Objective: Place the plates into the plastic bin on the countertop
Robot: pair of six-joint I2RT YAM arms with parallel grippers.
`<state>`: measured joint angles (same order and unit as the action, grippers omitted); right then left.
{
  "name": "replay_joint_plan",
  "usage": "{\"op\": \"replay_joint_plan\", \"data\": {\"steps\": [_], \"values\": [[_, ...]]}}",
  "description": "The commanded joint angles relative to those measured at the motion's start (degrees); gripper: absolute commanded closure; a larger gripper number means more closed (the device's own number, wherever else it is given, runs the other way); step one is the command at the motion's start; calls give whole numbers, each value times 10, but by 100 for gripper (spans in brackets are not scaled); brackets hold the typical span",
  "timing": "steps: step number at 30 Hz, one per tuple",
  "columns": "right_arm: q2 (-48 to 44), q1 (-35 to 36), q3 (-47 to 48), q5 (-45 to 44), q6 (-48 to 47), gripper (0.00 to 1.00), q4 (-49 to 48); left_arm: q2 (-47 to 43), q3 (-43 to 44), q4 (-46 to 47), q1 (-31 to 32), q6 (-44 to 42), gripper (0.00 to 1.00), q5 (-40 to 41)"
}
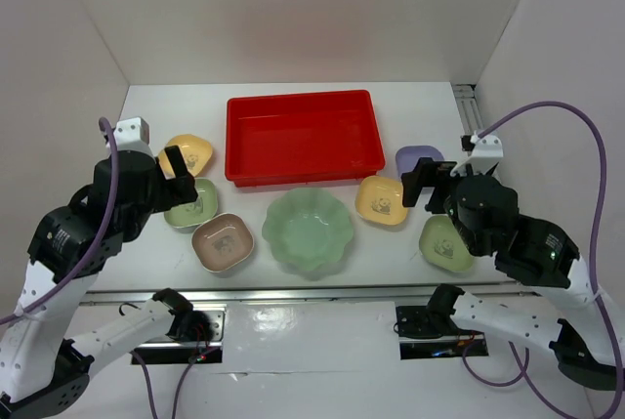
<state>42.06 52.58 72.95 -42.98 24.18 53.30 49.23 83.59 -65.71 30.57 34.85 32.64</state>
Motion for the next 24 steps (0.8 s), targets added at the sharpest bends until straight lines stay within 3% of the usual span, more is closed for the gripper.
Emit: {"op": "replay_joint_plan", "data": {"steps": [1, 6, 14, 24], "values": [[2, 0, -11, 20, -19, 0, -47, 0, 0, 19, 2, -4, 0, -2], [26, 0, -97, 103, -46, 0, -136, 0, -5, 31, 2, -9, 0, -17], [187, 0, -241, 275, -9, 0, -344, -19, -23, 66, 2, -15, 0, -51], [304, 0, -281, 252, -19, 0, -408, -26, -53, 52, 2, -20, 0, -44]]}}
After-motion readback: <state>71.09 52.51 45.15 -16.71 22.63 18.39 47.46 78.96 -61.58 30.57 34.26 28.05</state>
